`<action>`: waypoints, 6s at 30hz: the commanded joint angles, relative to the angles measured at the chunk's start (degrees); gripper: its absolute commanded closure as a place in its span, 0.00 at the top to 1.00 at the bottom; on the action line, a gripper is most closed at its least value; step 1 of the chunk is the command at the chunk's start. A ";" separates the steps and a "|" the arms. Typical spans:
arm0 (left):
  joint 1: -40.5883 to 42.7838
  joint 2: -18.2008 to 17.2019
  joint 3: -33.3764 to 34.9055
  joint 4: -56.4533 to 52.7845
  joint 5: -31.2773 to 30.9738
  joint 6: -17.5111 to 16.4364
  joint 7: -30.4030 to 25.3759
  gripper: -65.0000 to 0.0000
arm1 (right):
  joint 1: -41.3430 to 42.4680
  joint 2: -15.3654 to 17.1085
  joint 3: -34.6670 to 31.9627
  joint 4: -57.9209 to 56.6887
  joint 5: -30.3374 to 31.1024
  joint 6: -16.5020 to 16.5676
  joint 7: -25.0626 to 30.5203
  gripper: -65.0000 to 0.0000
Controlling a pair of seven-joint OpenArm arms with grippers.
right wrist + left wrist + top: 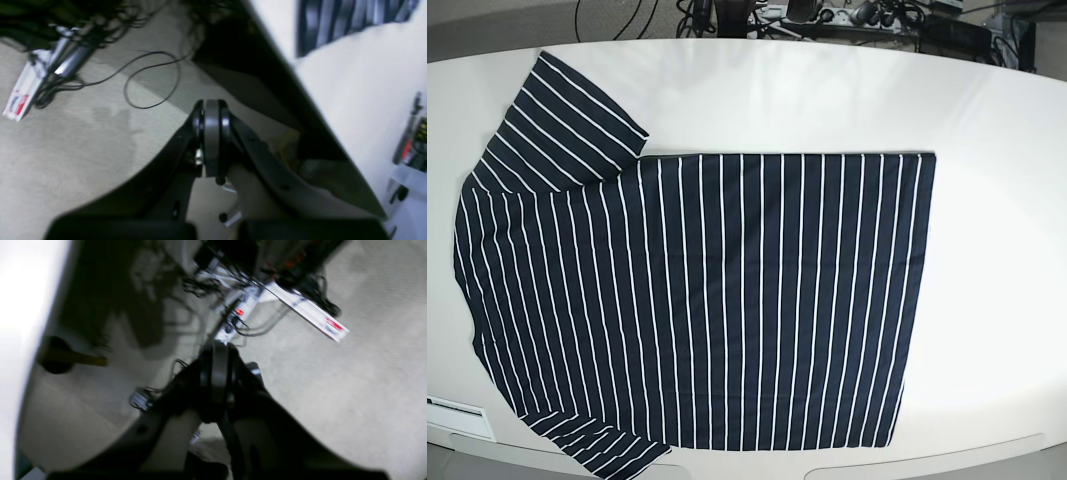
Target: Fold the T-shirt properly
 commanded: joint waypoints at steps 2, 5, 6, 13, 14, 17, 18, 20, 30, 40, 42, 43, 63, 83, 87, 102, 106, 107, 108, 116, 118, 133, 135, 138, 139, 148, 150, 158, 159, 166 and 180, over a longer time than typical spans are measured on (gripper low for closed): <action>1.03 -0.24 0.17 2.93 2.38 1.16 0.09 0.00 | -1.05 1.09 -0.11 2.23 -1.97 -1.75 -0.33 0.00; 1.01 -0.24 0.17 5.40 5.31 2.56 0.26 0.00 | -1.05 3.06 -0.11 4.33 -3.39 -4.24 -0.57 0.00; 1.03 -0.24 0.17 6.08 6.25 3.34 0.26 0.00 | -1.05 3.61 -0.11 5.18 -4.42 -4.94 -0.92 0.00; 0.35 -0.22 0.15 8.39 8.85 5.27 -1.27 0.00 | -1.05 7.32 -0.09 6.21 -11.65 -7.96 -2.56 0.00; -0.24 -0.24 0.17 8.37 8.81 5.22 -1.64 0.00 | -1.05 7.82 -0.09 6.21 -13.60 -9.16 -1.97 0.00; -3.17 -0.26 -0.57 8.37 8.70 4.98 -1.64 0.00 | -1.05 9.42 -0.09 6.21 -15.87 -9.14 -0.81 0.00; -4.22 -0.26 -1.53 8.37 8.52 4.48 -1.70 0.00 | -1.05 9.81 -0.09 6.21 -15.82 -9.11 -0.74 0.00; -6.21 -0.26 -4.74 8.37 5.81 2.36 -2.05 0.00 | 0.11 10.43 -0.09 6.21 -15.61 -7.89 -0.74 0.00; -16.15 -3.50 -24.76 7.69 -14.86 -14.21 -9.44 0.00 | 14.21 10.62 4.48 6.21 2.51 6.82 8.37 0.00; -24.94 -11.39 -25.66 -8.20 -16.35 -23.52 -18.43 0.00 | 18.53 10.62 26.38 6.21 25.55 17.49 14.80 0.00; -28.15 -12.59 -25.53 -12.28 -16.35 -26.75 -19.37 0.00 | 18.53 10.62 29.64 6.21 29.46 19.37 15.34 0.00; -29.46 -13.29 -25.53 -13.99 -16.35 -28.48 -20.04 0.00 | 18.53 10.60 30.88 6.21 30.99 20.35 15.96 0.00; -32.76 -26.36 -18.86 -17.66 -1.66 -29.00 -31.67 0.59 | 19.34 10.45 33.29 1.11 38.51 32.11 18.38 0.00; -60.78 -25.20 14.12 -30.14 0.85 -25.40 -32.09 0.59 | 19.54 9.42 33.29 1.11 39.93 32.89 18.23 0.00; -65.79 -22.58 19.82 -31.69 0.85 -25.42 -31.98 0.57 | 19.54 9.18 33.29 1.11 39.91 32.85 18.25 0.00; -70.01 -21.03 22.62 -31.76 -1.27 -21.55 -25.77 0.00 | 24.76 9.40 33.29 0.83 36.48 31.08 18.21 0.00; -70.03 -21.05 22.62 -31.76 -1.29 -21.55 -25.53 0.00 | 28.46 9.53 33.29 -3.91 36.52 32.48 18.43 0.26; -70.03 -21.03 22.62 -31.76 -1.29 -21.55 -25.55 0.00 | 29.86 9.53 33.29 -5.88 36.50 32.15 18.43 0.35; -70.03 -21.03 22.62 -31.76 -1.29 -21.55 -25.55 0.00 | 31.32 9.53 33.29 -7.98 36.52 31.50 18.40 0.41; -70.03 -21.03 22.62 -31.78 -1.33 -21.55 -25.59 0.00 | 41.79 9.53 33.29 -19.82 37.31 34.36 13.29 0.49; -70.03 -21.03 22.62 -31.78 -1.31 -21.57 -25.59 0.00 | 43.74 9.55 33.29 -21.86 40.19 35.85 13.33 0.49; -70.03 -21.00 22.62 -31.78 -1.31 -21.57 -25.59 0.00 | 51.10 10.80 33.27 -37.16 47.82 44.54 13.49 0.45; -70.03 -21.03 22.62 -31.78 -1.31 -21.57 -25.59 0.00 | 51.10 10.80 33.27 -37.35 49.48 44.94 13.46 0.24; -70.03 -21.03 22.62 -31.76 -1.29 -21.55 -25.59 0.00 | 51.12 10.97 33.29 -37.11 50.47 43.34 13.44 0.00; -70.03 -21.03 22.62 -31.76 -1.29 -21.55 -25.57 0.00 | 51.10 11.13 33.29 -36.65 50.47 42.12 13.46 0.00; -68.22 -22.64 22.56 -30.38 -1.29 -16.11 -25.59 0.00 | 49.64 12.57 33.35 -28.22 50.47 38.01 12.76 0.00; -66.38 -23.98 22.56 -28.81 -1.14 -15.47 -25.53 0.00 | 48.46 13.38 33.35 -28.22 50.49 38.71 12.74 0.00; -60.22 -29.73 22.56 -19.74 -0.37 -10.08 -18.86 0.00 | 41.38 16.68 37.09 -22.95 53.75 39.36 12.00 0.00; -59.71 -30.27 22.56 -18.82 -0.15 -9.38 -17.73 0.00 | 40.09 16.63 38.34 -21.62 54.66 40.09 11.87 0.00; -55.82 -32.30 22.56 -14.08 3.63 -6.75 -13.55 0.00 | 30.40 16.41 46.56 -15.17 60.54 43.67 11.67 0.00; -43.28 -37.38 22.56 -5.29 12.94 0.07 -3.58 0.00 | 15.63 16.15 48.98 -7.74 55.17 38.69 10.43 0.00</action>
